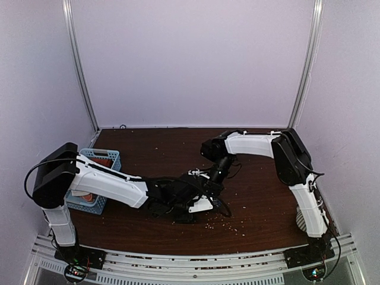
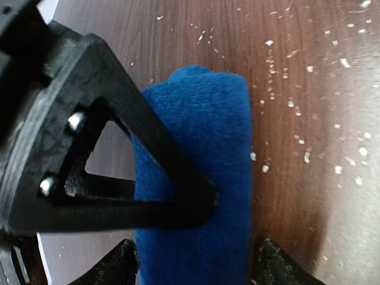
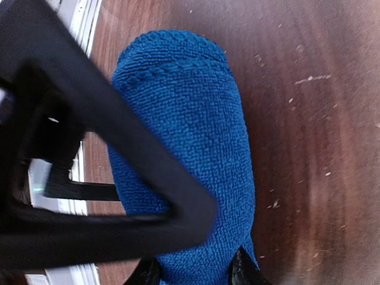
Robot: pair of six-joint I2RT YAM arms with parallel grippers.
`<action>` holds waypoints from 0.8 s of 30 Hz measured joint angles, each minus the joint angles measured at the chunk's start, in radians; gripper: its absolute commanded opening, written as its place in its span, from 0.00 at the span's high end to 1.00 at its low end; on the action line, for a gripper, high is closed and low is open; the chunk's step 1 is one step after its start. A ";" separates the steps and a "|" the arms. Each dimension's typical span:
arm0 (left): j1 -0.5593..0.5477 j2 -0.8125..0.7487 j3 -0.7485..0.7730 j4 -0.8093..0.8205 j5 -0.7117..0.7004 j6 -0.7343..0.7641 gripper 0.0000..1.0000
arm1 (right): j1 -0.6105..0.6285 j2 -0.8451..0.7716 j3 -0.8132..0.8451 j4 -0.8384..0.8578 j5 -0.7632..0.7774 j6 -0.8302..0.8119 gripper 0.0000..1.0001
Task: Roll the towels
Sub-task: Pick up the towel from the center of the board.
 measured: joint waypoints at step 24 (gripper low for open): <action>-0.011 0.180 0.217 -0.120 0.002 0.069 0.74 | -0.033 0.005 -0.021 -0.085 -0.013 -0.019 0.43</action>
